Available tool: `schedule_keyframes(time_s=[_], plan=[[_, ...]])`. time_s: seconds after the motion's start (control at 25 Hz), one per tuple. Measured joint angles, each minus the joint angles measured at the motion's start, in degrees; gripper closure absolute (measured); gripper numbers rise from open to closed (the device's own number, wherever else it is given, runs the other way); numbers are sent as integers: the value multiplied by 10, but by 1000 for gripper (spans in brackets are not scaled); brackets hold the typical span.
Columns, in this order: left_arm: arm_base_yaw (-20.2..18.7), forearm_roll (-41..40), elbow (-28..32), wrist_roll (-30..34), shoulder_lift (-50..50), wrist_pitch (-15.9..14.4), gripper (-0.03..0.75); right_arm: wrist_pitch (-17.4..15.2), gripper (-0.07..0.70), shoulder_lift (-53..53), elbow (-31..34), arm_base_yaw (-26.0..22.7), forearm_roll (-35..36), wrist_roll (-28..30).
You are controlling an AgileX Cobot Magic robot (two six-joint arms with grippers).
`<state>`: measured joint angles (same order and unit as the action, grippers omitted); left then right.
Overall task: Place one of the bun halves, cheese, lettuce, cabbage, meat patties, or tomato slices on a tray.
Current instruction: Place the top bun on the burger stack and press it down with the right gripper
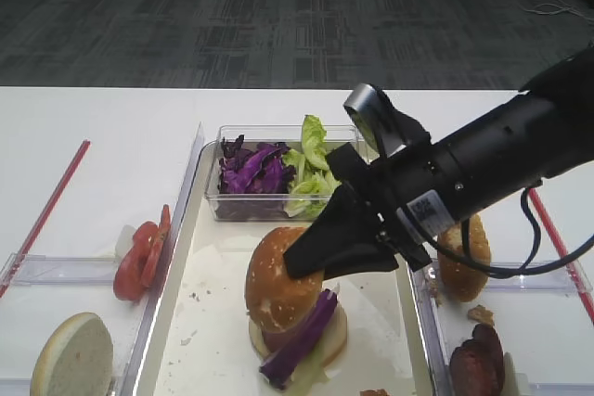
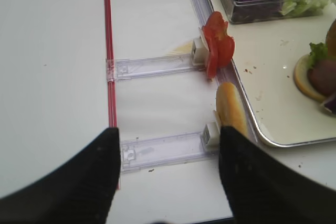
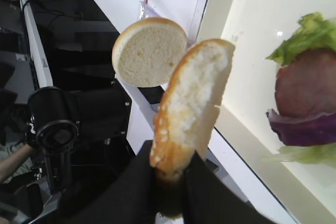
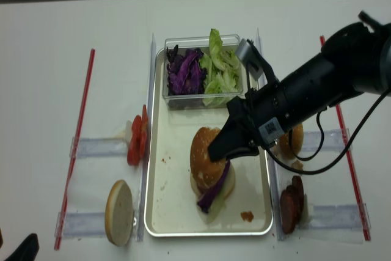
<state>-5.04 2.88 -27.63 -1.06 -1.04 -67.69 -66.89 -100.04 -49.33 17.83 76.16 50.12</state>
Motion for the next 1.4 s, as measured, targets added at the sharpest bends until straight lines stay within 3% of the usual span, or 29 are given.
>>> schedule_keyframes(time_s=[0.92,1.4], plan=[[0,0,0,0,0,0,320,9,504,-49,0,7,10,32],[0,0,0,0,0,0,320,51,504,-54,0,7,14,45]])
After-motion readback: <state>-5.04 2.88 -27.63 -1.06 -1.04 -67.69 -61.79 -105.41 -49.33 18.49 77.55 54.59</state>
